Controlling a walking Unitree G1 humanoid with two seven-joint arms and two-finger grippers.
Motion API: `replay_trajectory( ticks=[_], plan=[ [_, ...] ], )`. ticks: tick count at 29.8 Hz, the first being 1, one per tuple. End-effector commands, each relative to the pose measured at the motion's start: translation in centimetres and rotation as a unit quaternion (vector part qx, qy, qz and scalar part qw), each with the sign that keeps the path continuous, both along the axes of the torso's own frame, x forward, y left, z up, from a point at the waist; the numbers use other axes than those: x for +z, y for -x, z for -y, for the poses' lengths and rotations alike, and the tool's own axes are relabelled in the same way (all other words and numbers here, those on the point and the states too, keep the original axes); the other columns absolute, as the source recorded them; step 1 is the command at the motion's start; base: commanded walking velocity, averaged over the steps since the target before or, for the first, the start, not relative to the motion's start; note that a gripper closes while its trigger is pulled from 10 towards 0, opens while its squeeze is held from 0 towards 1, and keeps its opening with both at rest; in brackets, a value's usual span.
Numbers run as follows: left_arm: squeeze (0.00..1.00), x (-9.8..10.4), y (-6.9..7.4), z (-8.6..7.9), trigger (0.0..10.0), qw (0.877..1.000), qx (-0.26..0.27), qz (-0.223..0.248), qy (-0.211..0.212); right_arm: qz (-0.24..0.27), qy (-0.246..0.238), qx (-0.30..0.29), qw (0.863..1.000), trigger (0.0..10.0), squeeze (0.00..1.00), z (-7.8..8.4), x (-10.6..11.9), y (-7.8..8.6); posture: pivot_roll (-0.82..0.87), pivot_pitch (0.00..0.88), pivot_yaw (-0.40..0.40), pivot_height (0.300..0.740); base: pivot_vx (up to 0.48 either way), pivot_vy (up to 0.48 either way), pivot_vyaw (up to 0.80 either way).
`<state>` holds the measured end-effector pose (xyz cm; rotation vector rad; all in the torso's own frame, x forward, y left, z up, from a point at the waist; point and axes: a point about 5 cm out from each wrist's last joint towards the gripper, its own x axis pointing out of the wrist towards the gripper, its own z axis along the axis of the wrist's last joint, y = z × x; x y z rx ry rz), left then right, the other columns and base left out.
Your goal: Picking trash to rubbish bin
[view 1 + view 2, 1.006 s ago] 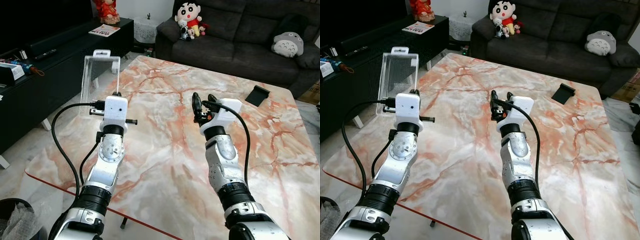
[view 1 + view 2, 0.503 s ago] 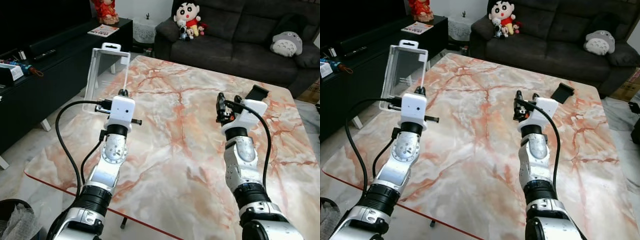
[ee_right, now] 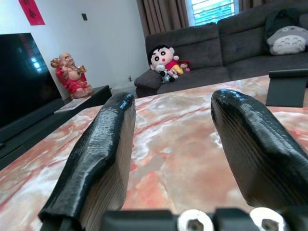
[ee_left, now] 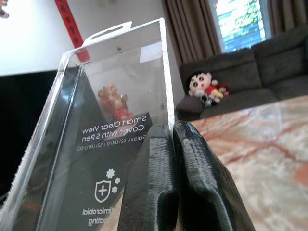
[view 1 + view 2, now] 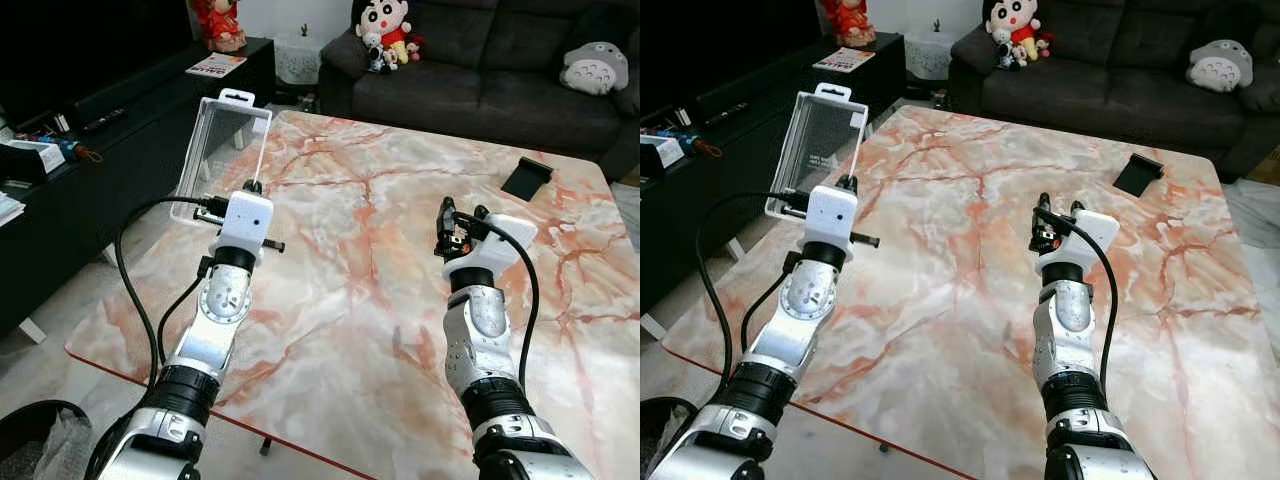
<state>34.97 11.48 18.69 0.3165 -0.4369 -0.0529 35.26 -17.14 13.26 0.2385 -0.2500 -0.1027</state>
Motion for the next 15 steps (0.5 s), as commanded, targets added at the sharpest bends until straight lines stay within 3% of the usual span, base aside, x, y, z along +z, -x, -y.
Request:
replay_trajectory(
  ticks=[1, 15],
  plan=[
    [0.00, -0.1, -0.1, 0.3, 10.0, 1.000, -0.006, -0.003, -0.005, 0.001, -0.003, -0.004, 1.000, 10.0, 0.00, 0.0, 0.0, 0.0, 0.21, 0.000, -0.012, 0.740, 0.000, 0.000, 0.00],
    [0.00, -0.5, 0.2, -0.4, 10.0, 1.000, 0.013, -0.005, 0.003, 0.005, -0.005, 0.025, 1.000, 10.0, 0.00, -1.3, 0.5, -0.5, 0.22, 0.000, -0.051, 0.740, -0.267, 0.000, 0.00]
  ],
)
